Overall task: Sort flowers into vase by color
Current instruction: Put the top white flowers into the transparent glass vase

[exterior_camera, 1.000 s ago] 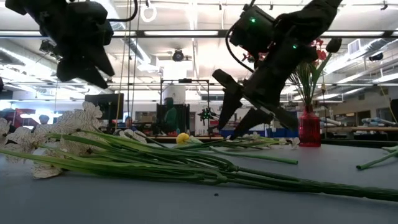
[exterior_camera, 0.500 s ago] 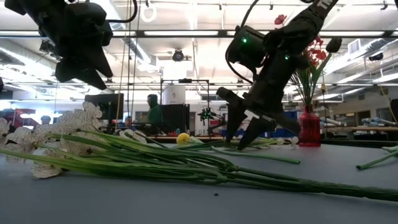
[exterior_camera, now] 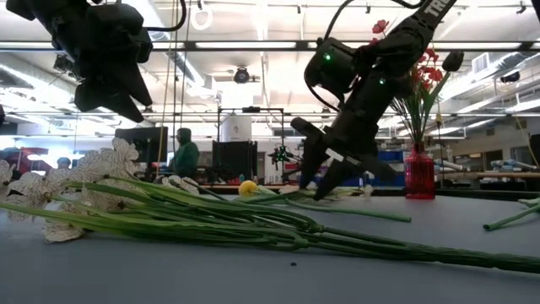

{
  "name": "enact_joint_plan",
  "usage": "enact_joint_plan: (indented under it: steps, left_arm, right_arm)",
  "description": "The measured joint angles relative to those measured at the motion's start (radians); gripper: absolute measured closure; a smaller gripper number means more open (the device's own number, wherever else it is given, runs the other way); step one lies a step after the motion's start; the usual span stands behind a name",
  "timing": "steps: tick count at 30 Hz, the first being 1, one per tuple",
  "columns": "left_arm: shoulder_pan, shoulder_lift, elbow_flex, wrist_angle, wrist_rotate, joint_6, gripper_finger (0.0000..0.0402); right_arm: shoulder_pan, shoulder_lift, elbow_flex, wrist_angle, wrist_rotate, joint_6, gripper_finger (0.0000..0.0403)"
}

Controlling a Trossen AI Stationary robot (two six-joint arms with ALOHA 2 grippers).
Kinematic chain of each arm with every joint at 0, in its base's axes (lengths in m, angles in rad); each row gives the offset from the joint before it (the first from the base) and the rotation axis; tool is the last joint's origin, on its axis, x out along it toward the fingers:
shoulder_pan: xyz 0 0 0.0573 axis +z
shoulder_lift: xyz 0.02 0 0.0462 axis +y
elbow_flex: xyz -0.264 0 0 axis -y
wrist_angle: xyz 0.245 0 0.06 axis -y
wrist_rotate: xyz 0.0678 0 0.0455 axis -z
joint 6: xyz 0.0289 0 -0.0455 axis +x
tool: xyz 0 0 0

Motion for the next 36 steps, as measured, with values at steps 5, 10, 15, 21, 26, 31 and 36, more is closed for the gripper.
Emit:
enact_joint_plan:
  steps: [5,10,15,21,26,31,36]
  left_arm:
    - [0.0,0.0,0.0,-0.002,0.001,-0.002,0.0184]
    - [0.0,0.0,0.0,-0.002,0.017,-0.004,0.0184]
    - [0.0,0.0,0.0,-0.003,0.017,-0.004,0.0184]
    - [0.0,0.0,0.0,-0.003,0.017,-0.008,0.0184]
    - [0.0,0.0,0.0,-0.003,0.016,-0.008,0.0184]
    - [0.0,0.0,0.0,-0.002,0.014,-0.008,0.0184]
    - [0.0,0.0,0.0,0.004,0.014,-0.016,0.0184]
  right_arm:
    - [-0.003,0.03,0.003,0.018,0.001,-0.02,0.0246]
    - [0.018,0.048,0.027,0.036,0.059,-0.078,0.0246]
    - [0.023,0.051,0.032,0.032,0.163,-0.15,0.0246]
    - [0.023,0.051,0.032,0.029,0.204,-0.193,0.0245]
    - [0.017,0.051,0.032,0.029,0.223,-0.251,0.0246]
    - [0.005,0.087,0.035,0.056,0.218,-0.297,0.0257]
    - [-0.002,0.124,0.036,0.146,0.202,-0.342,0.0261]
